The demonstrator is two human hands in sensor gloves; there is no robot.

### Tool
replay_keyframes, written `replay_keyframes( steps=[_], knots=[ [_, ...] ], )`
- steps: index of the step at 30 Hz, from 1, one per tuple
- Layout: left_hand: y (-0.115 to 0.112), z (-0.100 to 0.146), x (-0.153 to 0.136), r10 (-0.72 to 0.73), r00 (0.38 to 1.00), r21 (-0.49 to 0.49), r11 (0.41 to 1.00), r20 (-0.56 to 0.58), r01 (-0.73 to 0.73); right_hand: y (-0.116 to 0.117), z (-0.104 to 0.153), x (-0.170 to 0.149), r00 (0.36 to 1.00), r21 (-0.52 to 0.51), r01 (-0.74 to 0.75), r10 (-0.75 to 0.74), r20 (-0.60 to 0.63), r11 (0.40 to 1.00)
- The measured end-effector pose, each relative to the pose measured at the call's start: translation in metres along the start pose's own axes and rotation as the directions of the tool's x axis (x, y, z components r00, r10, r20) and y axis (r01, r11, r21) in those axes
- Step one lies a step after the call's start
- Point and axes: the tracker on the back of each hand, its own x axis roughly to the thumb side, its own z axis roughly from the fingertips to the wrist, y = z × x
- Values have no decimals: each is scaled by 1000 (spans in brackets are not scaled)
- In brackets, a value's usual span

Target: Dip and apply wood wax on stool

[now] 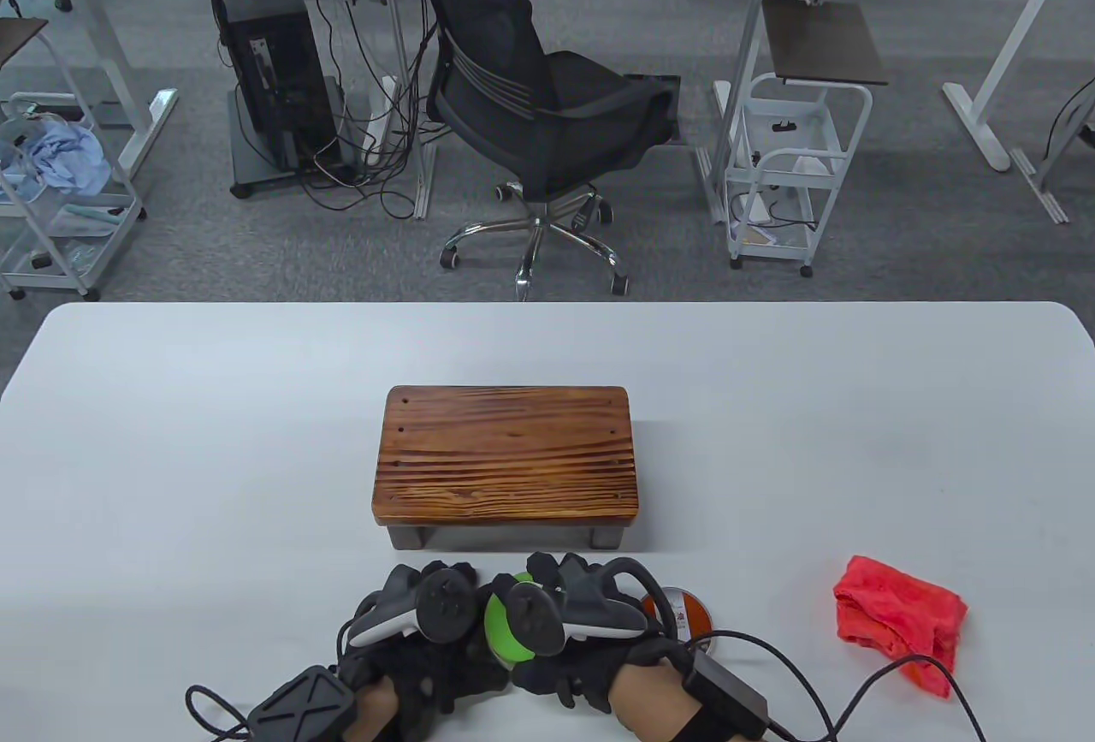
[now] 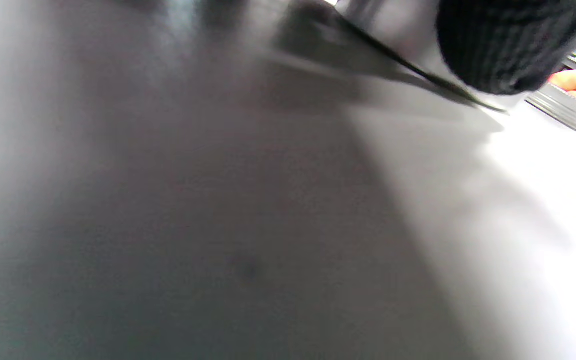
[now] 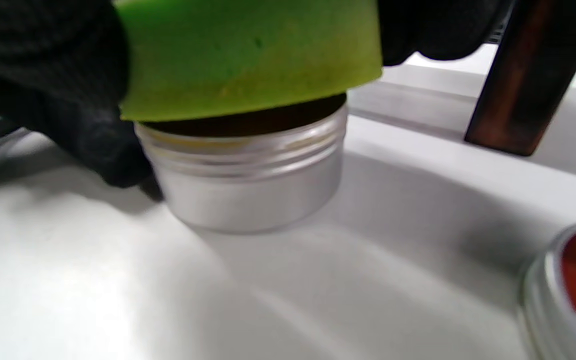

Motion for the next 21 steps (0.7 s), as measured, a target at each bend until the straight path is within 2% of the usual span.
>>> replay_keyframes(
  steps=[11, 15, 19, 21],
  knots=[
    [2, 3, -1, 12, 1000, 24, 1000, -3, -12, -4, 7, -16, 985, -13, 175, -174, 18, 985],
    [10, 15, -5, 8, 1000, 103, 995, -11, -7, -28, 21, -30, 975, -76, 223, -222, 23, 972],
    [36, 39, 1, 57, 996, 206, 976, 67, -70, -60, 30, -57, 967, -156, 248, -253, -13, 956],
    [55, 55, 3, 77, 991, 329, 938, 107, -108, -74, 31, -73, 962, -186, 255, -268, -46, 949]
  ],
)
